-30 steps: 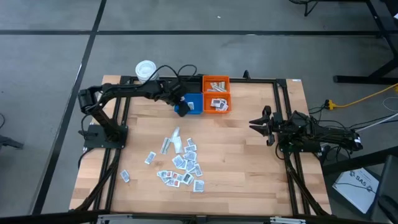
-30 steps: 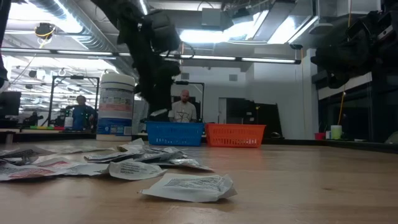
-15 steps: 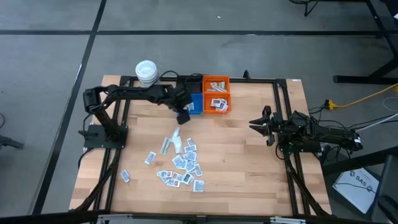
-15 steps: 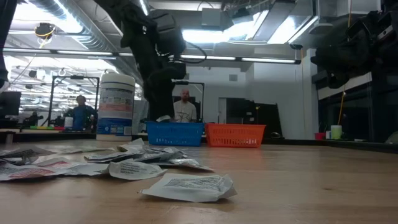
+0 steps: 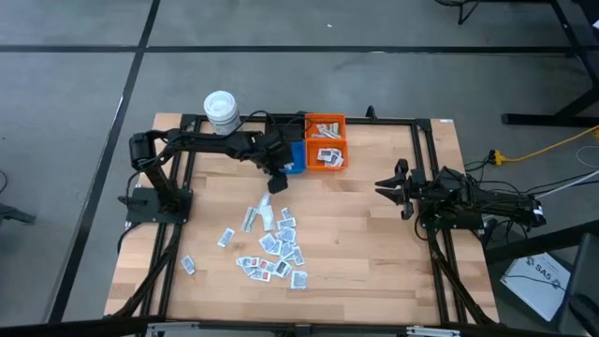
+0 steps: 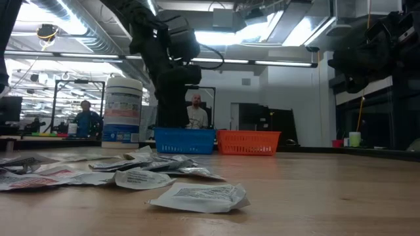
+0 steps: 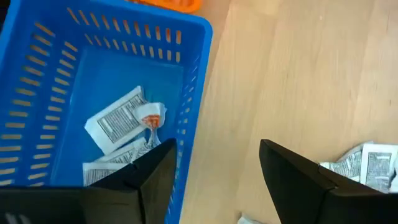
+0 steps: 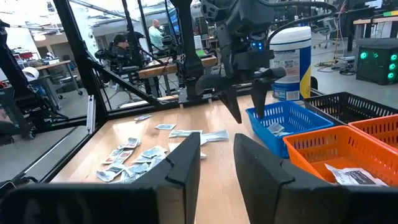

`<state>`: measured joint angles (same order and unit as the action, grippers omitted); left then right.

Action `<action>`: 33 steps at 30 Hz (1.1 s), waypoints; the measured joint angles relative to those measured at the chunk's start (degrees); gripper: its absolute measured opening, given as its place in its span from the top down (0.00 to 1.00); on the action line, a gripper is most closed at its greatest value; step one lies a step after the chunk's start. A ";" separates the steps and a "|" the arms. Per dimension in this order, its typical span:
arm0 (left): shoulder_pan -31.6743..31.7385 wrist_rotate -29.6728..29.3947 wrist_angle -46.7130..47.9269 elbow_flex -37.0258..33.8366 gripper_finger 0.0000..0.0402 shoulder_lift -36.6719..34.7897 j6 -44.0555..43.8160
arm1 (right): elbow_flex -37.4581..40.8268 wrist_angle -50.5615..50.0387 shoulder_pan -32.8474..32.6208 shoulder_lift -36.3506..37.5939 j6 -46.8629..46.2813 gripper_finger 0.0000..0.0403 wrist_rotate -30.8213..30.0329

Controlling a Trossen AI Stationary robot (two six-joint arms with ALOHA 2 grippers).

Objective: Pick & Place First Aid Supplies
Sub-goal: Adjust the blue bin

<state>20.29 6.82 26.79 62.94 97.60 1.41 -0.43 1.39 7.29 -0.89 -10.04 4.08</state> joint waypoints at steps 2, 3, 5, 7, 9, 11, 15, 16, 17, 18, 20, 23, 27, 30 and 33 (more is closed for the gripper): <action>0.00 -1.22 -0.46 0.00 0.44 -0.12 0.00 | 0.02 0.00 0.00 -0.01 -0.02 0.75 0.00; -0.02 -2.23 -0.52 0.00 0.44 -0.30 0.18 | 0.02 0.00 -0.01 0.00 0.00 0.75 0.01; 0.05 -3.90 -1.49 0.00 0.44 -0.94 1.37 | 0.02 0.00 -0.01 -0.01 0.00 0.75 0.00; 0.17 -5.76 -1.88 0.00 0.44 -2.00 2.45 | 0.02 0.00 0.00 0.01 0.00 0.75 0.01; 0.20 -6.86 -2.27 0.00 0.44 -2.88 3.33 | 0.00 0.00 0.00 -0.01 -0.02 0.75 -0.01; 0.17 -6.97 -2.27 0.00 0.44 -4.03 3.80 | 0.01 0.00 0.00 0.01 -0.01 0.75 0.00; -0.49 -4.46 -2.49 0.00 0.44 -6.53 3.87 | 0.02 0.00 -0.01 0.01 0.00 0.75 0.00; -0.93 -3.05 -2.52 0.00 0.44 -6.99 3.86 | 0.02 0.00 -0.02 0.01 0.00 0.75 0.01; -1.37 -1.22 -2.28 0.00 0.44 -7.43 3.87 | 0.02 0.00 0.00 -0.01 0.00 0.75 -0.01; -1.79 0.87 -1.72 0.00 0.44 -7.82 3.86 | 0.02 0.00 -0.01 0.00 -0.02 0.75 -0.01; -2.86 4.97 -0.45 0.02 0.44 -8.14 3.82 | 0.02 0.00 -0.01 0.01 0.00 0.75 0.01; -4.91 8.02 3.61 0.02 0.44 -8.15 3.85 | 0.01 0.00 -0.02 0.01 0.00 0.75 0.00; -7.03 3.49 8.50 0.02 0.44 -8.13 4.30 | 0.02 0.00 -0.02 -0.01 -0.02 0.75 0.01; -7.19 1.29 10.83 0.02 0.44 -8.13 6.66 | 0.01 0.00 -0.01 0.01 0.00 0.75 0.01; -6.72 1.93 11.49 -0.27 0.44 -8.01 8.20 | 0.02 0.00 -0.01 0.00 0.00 0.75 -0.01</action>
<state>13.58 8.75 38.28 62.67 89.59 9.61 -0.40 1.39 7.28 -0.89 -10.04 4.08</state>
